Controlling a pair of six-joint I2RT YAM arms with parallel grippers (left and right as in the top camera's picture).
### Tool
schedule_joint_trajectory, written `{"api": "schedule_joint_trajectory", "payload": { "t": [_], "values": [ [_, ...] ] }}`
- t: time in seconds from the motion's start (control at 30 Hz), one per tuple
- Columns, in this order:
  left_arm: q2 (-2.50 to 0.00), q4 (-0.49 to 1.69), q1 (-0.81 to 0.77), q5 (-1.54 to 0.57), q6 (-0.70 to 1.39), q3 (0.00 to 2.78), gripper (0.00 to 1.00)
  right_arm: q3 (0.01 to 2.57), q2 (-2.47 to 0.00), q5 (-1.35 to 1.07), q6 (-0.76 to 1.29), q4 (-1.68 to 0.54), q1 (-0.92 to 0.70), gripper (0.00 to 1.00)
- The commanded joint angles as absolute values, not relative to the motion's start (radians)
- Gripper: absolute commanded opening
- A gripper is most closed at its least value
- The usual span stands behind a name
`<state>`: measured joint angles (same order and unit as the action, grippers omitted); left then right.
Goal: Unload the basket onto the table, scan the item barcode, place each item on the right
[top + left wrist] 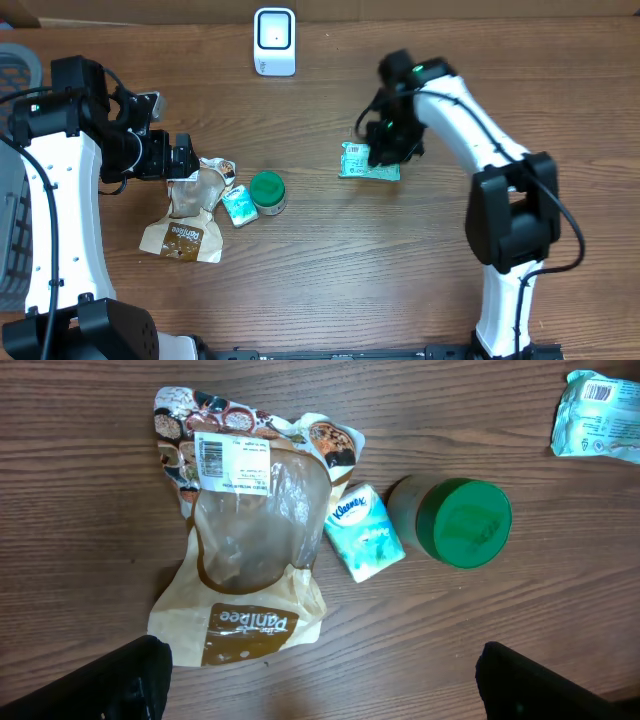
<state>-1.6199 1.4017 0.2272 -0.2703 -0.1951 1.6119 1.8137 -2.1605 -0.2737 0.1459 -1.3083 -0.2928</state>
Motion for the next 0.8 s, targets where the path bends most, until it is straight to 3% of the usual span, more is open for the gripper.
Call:
{"api": "schedule_joint_trajectory", "payload": {
  "t": [0.0, 0.03, 0.17, 0.5, 0.77],
  "values": [
    [-1.628, 1.401, 0.229, -0.281, -0.221, 1.613, 0.99, 1.848, -2.111, -0.328, 0.113, -1.311, -0.181, 0.43],
    [-1.628, 1.401, 0.229, -0.281, -0.221, 1.613, 0.99, 1.84, -2.113, -0.34, 0.108, -1.3, -0.159, 0.49],
    [-1.628, 1.401, 0.229, -0.281, -0.221, 1.613, 0.99, 1.768, -2.121, -0.453, 0.057, -1.221, -0.087, 0.52],
    [-1.628, 1.401, 0.229, -0.281, -0.221, 1.613, 1.0, 1.557, -2.123, -0.617, 0.026, -0.993, -0.079, 0.49],
    [-1.628, 1.401, 0.229, -0.281, -0.221, 1.613, 1.0, 1.391, -2.124, -0.632, 0.164, -0.763, -0.123, 0.45]
  ]
}}
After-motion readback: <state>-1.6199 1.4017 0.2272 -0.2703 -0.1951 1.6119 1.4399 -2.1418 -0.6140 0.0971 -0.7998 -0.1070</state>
